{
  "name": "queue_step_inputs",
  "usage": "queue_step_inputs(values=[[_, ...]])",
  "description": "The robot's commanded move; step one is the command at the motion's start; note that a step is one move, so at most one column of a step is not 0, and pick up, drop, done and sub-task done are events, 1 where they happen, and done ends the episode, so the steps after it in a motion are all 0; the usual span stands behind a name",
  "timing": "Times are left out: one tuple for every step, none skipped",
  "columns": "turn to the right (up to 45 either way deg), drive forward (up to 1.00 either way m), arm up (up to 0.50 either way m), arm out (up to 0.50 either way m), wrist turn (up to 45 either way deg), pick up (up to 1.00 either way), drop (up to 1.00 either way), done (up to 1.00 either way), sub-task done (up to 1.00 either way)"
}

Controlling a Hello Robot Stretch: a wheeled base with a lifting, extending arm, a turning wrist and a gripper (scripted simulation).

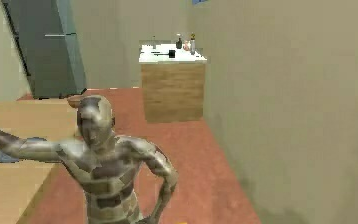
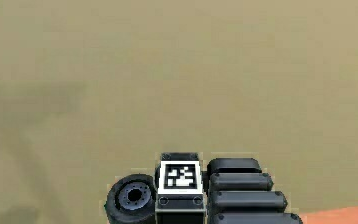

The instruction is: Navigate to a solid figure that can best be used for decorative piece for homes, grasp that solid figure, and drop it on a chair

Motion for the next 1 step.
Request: queue_step_inputs(values=[[-39.0, 0.00, 0.00, 0.00, 0.0, 0.00, 0.00, 0.00, 0.00]])
